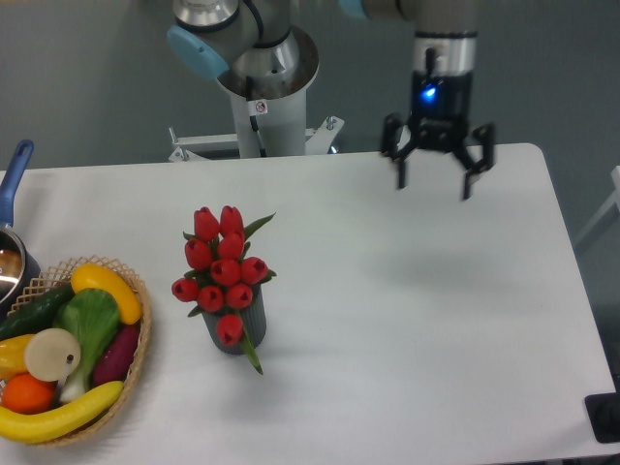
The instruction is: Insert the flowers into the vase
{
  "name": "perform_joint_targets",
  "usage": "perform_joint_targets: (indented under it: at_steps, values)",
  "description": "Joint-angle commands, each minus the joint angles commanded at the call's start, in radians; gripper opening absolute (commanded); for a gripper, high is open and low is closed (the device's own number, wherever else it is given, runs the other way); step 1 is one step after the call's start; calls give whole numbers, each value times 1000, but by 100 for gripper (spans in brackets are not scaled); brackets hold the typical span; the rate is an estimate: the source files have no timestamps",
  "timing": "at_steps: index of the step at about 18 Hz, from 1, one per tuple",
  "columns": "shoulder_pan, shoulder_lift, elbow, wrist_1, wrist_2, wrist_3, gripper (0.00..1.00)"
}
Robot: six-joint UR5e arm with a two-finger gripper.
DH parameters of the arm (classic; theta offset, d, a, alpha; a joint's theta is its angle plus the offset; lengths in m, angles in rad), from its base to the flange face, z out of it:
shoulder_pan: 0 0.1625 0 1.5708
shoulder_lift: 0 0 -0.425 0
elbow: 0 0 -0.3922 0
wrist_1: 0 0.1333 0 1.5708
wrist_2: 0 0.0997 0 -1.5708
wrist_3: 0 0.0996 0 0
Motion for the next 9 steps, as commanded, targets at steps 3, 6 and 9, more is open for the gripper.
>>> perform_joint_targets:
  at_steps: [3,6,9]
  values:
    - [103,57,41,-190,6,124,100]
    - [199,121,80,-366,75,275,100]
    - [244,166,124,-512,136,303,100]
